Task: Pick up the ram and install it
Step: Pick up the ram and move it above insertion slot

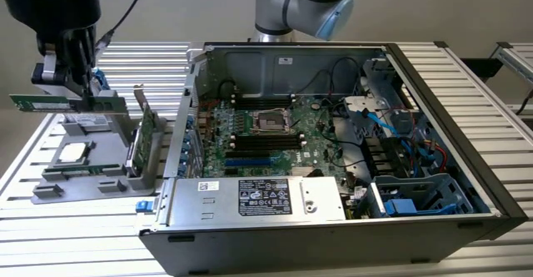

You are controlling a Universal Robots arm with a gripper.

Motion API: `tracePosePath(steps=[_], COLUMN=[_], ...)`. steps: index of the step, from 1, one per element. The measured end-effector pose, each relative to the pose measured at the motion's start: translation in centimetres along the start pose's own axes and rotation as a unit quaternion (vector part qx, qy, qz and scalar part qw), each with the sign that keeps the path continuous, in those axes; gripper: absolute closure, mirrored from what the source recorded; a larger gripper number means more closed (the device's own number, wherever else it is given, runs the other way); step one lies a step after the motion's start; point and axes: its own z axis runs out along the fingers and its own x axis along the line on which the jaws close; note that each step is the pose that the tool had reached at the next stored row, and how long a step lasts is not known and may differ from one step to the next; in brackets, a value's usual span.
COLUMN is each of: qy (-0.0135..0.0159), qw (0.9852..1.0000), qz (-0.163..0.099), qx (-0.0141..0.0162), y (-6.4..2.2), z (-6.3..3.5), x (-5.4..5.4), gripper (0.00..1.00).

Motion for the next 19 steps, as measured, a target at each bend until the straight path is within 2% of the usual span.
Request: tracePosePath(steps=[3, 5, 19], qy=[-0.0004, -0.0008, -0.0007], qw=[1.0, 1.0, 1.0], qz=[0.0, -0.001, -0.002], qx=[-0.0002, -0.0002, -0.0003], y=[-0.93, -1.75, -7.91], z=[-1.2, -1.66, -3.13], x=[0.1, 0.2, 0.9], gripper=[0.85, 0.85, 0.85])
